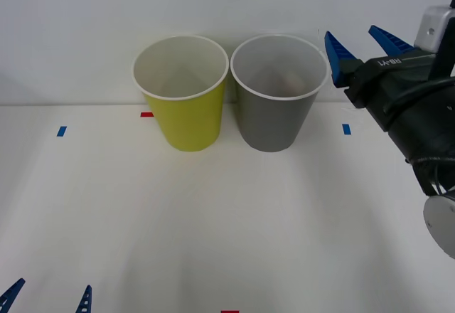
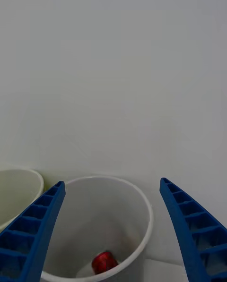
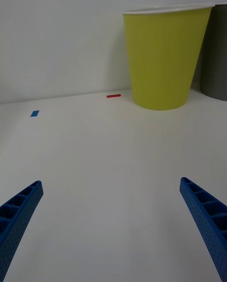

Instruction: Put cans in the gray bin and PET bottles in the light green bin.

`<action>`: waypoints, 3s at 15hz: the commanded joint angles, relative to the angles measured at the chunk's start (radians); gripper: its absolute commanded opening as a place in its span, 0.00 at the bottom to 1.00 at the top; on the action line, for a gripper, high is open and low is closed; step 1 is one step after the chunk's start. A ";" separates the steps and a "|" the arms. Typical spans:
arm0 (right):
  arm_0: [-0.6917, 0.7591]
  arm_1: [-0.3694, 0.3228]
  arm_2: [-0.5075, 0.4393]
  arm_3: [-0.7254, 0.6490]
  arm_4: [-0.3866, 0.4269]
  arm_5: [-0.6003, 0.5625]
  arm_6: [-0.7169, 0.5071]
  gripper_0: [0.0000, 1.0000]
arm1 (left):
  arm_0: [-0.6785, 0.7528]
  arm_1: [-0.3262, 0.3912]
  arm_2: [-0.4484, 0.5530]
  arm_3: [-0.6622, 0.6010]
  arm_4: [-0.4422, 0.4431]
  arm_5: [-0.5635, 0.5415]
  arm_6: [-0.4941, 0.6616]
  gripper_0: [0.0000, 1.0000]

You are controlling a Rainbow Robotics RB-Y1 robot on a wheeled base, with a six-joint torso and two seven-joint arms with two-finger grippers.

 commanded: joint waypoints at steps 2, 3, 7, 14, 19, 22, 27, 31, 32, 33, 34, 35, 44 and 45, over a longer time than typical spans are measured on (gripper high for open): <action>0.162 0.031 -0.008 -0.088 0.020 -0.002 0.001 0.64 | 0.000 0.000 0.000 0.000 0.000 0.000 0.000 1.00; 0.193 0.058 -0.010 -0.098 0.019 -0.012 0.009 0.64 | 0.000 0.000 0.000 0.000 0.000 0.000 0.000 1.00; 0.212 0.130 -0.004 -0.058 0.014 -0.073 0.033 0.65 | 0.000 0.000 0.000 0.000 0.000 0.000 0.000 1.00; 0.274 0.040 0.064 0.352 0.051 -0.677 0.107 0.64 | 0.000 0.000 0.000 0.000 0.000 0.000 0.000 1.00; 0.459 0.031 0.065 0.406 0.088 -0.900 0.161 0.64 | 0.000 0.000 0.000 0.000 0.000 0.000 0.000 1.00; 0.577 0.051 0.067 0.406 0.106 -0.990 0.187 0.64 | 0.000 0.000 0.000 0.000 0.000 0.000 0.000 1.00; 0.790 0.118 0.085 0.406 0.150 -1.150 0.224 0.64 | 0.000 0.000 0.000 0.000 0.000 0.000 0.000 1.00; 0.862 0.158 0.097 0.501 0.177 -1.305 0.234 0.64 | 0.000 0.000 0.000 0.000 0.000 0.000 0.000 1.00; 0.882 0.156 0.100 0.501 0.180 -1.316 0.230 0.64 | 0.000 0.000 0.000 0.000 0.000 0.000 0.000 1.00; 0.906 0.153 0.102 0.501 0.181 -1.332 0.234 0.64 | 0.000 0.000 0.000 0.000 0.000 0.000 0.000 1.00; 0.937 0.150 0.100 0.501 0.181 -1.349 0.228 0.65 | 0.000 0.000 0.000 0.000 0.000 0.000 0.000 1.00; 0.956 0.147 0.102 0.501 0.181 -1.360 0.225 0.65 | 0.000 0.000 0.000 0.000 0.000 0.000 0.000 1.00; 0.979 0.138 0.105 0.501 0.180 -1.360 0.213 0.64 | 0.000 0.000 0.000 0.000 0.000 0.000 0.000 1.00; 0.979 0.138 0.105 0.501 0.180 -1.360 0.213 0.65 | 0.000 0.000 0.000 0.000 0.000 0.000 0.000 1.00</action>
